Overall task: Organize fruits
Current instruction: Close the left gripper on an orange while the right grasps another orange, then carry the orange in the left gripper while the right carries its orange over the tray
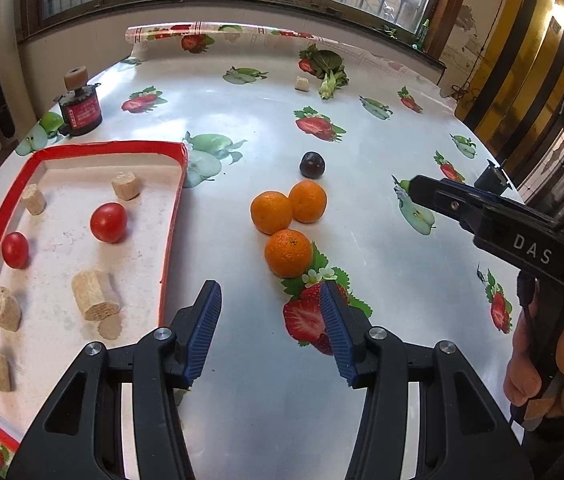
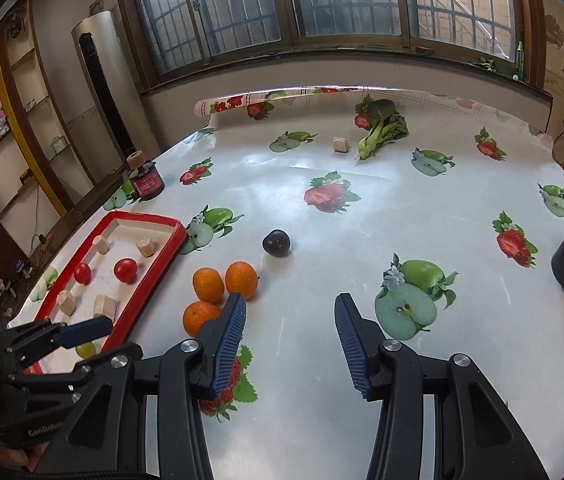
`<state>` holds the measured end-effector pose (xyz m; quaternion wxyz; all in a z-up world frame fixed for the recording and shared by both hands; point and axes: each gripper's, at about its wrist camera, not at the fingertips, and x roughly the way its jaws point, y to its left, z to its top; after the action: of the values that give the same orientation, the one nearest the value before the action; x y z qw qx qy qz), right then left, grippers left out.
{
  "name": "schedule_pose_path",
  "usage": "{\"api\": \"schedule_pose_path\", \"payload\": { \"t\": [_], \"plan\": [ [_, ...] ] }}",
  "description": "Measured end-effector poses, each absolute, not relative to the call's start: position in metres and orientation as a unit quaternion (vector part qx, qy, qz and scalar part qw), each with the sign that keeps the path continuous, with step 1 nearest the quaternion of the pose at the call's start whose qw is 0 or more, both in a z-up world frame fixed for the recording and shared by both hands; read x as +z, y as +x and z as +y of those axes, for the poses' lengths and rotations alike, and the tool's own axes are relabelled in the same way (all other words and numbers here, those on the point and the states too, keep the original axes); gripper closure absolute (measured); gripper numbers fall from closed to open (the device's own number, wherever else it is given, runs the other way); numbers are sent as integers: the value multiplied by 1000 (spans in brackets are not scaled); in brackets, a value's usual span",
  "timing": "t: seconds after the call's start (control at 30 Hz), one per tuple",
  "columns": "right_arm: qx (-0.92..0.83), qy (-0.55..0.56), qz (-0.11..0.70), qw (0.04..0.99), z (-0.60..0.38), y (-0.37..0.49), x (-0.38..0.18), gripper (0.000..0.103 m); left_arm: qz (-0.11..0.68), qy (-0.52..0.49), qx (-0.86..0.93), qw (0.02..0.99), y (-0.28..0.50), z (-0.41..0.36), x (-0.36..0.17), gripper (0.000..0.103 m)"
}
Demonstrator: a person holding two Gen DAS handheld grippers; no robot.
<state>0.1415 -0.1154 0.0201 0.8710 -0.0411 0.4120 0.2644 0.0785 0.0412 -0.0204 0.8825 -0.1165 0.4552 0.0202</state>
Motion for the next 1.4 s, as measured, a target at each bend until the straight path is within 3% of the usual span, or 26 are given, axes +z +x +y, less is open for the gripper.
{"api": "schedule_pose_path", "payload": {
  "t": [0.47, 0.53, 0.57, 0.83, 1.0, 1.4],
  "plan": [
    [306, -49, 452, 837, -58, 187, -22, 55, 467, -142, 4, 873, 124, 42, -57, 51],
    [306, -48, 458, 833, -56, 188, -28, 55, 464, -141, -11, 874, 127, 41, -60, 58],
    [305, -45, 462, 832, -56, 190, -30, 55, 461, -143, -22, 876, 126, 40, -59, 70],
    [321, -50, 464, 824, -47, 188, -38, 56, 451, -143, -6, 881, 104, 60, -43, 72],
    [322, -42, 468, 822, -41, 193, -47, 73, 431, -143, 10, 891, 91, 75, -23, 72],
    [321, -53, 427, 844, -50, 154, -6, 74, 401, -124, 43, 907, 66, 91, 7, 71]
  ]
}}
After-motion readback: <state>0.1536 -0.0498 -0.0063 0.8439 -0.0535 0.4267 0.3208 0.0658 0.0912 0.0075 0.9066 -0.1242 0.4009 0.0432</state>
